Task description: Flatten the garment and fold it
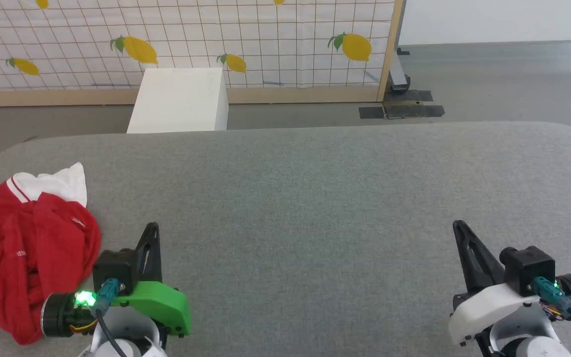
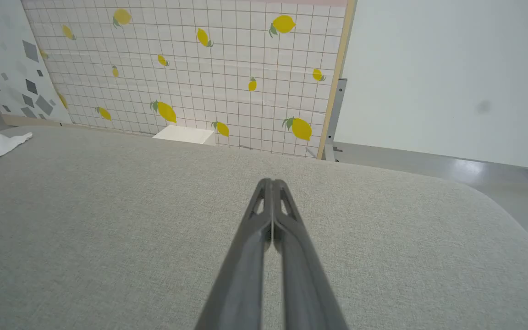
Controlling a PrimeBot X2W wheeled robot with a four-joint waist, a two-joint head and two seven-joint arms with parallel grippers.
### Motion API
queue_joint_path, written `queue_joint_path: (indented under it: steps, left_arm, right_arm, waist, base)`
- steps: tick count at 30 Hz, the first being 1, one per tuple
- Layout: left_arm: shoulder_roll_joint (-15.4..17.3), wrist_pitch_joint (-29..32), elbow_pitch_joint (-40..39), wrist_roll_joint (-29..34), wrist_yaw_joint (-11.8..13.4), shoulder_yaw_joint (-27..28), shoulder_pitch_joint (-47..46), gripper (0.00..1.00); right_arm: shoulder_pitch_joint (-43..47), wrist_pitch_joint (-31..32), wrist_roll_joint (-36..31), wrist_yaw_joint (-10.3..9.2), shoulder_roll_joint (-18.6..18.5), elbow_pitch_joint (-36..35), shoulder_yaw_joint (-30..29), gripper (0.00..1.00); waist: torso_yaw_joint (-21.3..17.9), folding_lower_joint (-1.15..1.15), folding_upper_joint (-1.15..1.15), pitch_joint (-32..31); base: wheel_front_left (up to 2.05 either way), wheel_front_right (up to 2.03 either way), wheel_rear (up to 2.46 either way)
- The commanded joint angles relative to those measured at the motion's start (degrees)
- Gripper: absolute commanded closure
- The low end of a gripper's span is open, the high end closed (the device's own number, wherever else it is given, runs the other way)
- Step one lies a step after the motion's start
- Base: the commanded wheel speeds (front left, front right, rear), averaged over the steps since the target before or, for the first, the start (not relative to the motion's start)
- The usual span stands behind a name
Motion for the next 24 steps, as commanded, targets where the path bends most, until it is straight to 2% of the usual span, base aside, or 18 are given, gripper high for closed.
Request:
queue_joint_path:
  steps: [1, 24]
  left_arm:
    - [-0.3, 0.1, -0.2, 0.6, 0.4, 0.2, 0.8, 1.0]
    - [-0.3, 0.1, -0.2, 0.6, 0.4, 0.2, 0.8, 1.0]
  right_arm:
    - [-0.9, 0.2, -0.4, -0.1, 0.1, -0.3, 0.1, 1.0]
    - [-0.9, 0.2, -0.4, -0.1, 0.1, -0.3, 0.1, 1.0]
  waist:
    - [0.0, 0.0, 0.0, 0.0]
    - [0.0, 0.0, 0.0, 0.0]
  base:
    - [0.0, 0.0, 0.0]
    - [0.0, 0.0, 0.0]
